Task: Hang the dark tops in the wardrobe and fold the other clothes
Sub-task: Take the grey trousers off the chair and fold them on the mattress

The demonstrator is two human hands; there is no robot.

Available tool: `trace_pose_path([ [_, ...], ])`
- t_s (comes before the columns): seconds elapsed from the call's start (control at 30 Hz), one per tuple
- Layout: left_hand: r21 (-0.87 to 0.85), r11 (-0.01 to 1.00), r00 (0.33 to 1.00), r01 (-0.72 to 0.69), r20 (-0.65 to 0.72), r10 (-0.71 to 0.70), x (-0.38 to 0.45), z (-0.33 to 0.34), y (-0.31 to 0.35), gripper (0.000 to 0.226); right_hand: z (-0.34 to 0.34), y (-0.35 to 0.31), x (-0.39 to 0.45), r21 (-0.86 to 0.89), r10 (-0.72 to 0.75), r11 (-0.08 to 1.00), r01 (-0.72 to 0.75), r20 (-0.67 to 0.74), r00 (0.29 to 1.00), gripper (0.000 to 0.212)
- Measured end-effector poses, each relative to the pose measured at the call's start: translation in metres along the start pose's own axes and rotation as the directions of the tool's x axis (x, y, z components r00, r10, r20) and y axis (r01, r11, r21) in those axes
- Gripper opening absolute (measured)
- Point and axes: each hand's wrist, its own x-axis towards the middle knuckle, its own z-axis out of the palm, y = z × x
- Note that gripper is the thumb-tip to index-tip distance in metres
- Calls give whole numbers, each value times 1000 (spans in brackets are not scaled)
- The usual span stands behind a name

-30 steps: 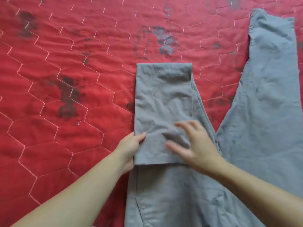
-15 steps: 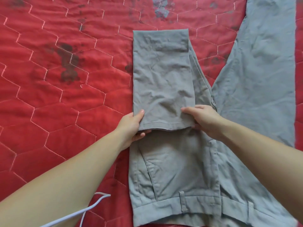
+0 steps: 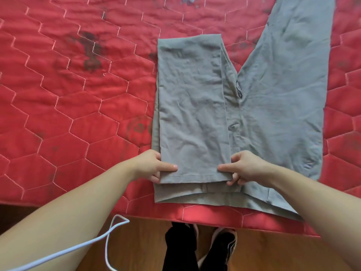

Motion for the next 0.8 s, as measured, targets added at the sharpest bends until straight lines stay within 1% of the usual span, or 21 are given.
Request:
trace_pose_path([
  [0.03, 59, 998, 1000, 22, -3, -22, -3, 2, -5, 31, 3, 4, -3, -36, 12, 999, -11, 19, 1000, 25],
  [0.1, 227, 972, 998, 63, -38, -56, -9, 6, -13, 27, 10, 14, -7, -119, 28, 993, -24, 30, 999, 32],
  [0.13, 343, 936, 996, 78, -58, -62, -12, 9, -15, 25, 15, 18, -9, -161, 24, 987, -20, 24, 999, 30],
  [0.17, 493, 865, 995, 92, -85, -57, -14, 13, -14, 29, 20, 21, -9, -206, 12, 979, -8, 15, 1000, 27],
  [0.2, 666, 737, 992, 112, -123, -40, -17, 16, -11, 35, 25, 24, -10, -250, 0, 968, 2, 8, 1000, 29],
  [0.23, 821, 553, 985, 144, -170, -4, -20, 20, -4, 42, 27, 24, -11, -289, -11, 957, 11, 2, 1000, 33],
  [0.27, 917, 353, 974, 185, -218, 58, -21, 23, 6, 49, 28, 22, -11, -304, -24, 952, 21, -9, 1000, 37],
  [0.3, 953, 202, 957, 225, -255, 135, -22, 26, 18, 54, 25, 19, -11, -304, -46, 952, 32, -40, 998, 42],
  [0.33, 960, 120, 939, 253, -274, 209, -20, 28, 32, 57, 20, 16, -11, -307, -88, 950, 51, -108, 990, 46],
  [0.37, 962, 80, 920, 261, -273, 281, -18, 31, 47, 55, 11, 13, -12, -345, -159, 936, 74, -225, 961, 46],
  [0.4, 967, 63, 901, 245, -251, 354, -15, 36, 63, 49, 0, 12, -12, -432, -264, 897, 91, -360, 895, 42],
  [0.43, 977, 60, 880, 206, -212, 425, -10, 42, 80, 42, -13, 10, -12, -537, -379, 838, 93, -453, 807, 36],
  [0.47, 987, 68, 859, 147, -162, 486, -4, 49, 95, 35, -27, 11, -11, -630, -468, 773, 79, -482, 741, 36],
  [0.5, 993, 86, 839, 78, -112, 532, 4, 58, 110, 30, -42, 13, -7, -696, -505, 716, 43, -474, 721, 43],
  [0.53, 994, 105, 825, 7, -64, 561, 12, 68, 122, 27, -58, 17, -2, -733, -483, 680, -19, -467, 741, 53],
  [0.57, 992, 116, 816, -57, -21, 577, 22, 79, 133, 28, -74, 22, 4, -738, -428, 669, -87, -478, 767, 62],
  [0.63, 984, 103, 783, -147, 52, 619, 45, 99, 150, 38, -96, 38, 19, -717, -335, 675, -176, -510, 793, 69],
  [0.67, 982, 87, 761, -169, 74, 645, 57, 109, 157, 42, -100, 48, 26, -716, -327, 672, -191, -518, 790, 69],
  [0.73, 986, 57, 740, -155, 78, 669, 80, 122, 171, 48, -101, 68, 34, -737, -366, 646, -199, -528, 767, 71],
  [0.8, 992, 66, 759, -107, 39, 650, 103, 127, 187, 58, -95, 79, 38, -750, -429, 634, -189, -544, 721, 72],
])
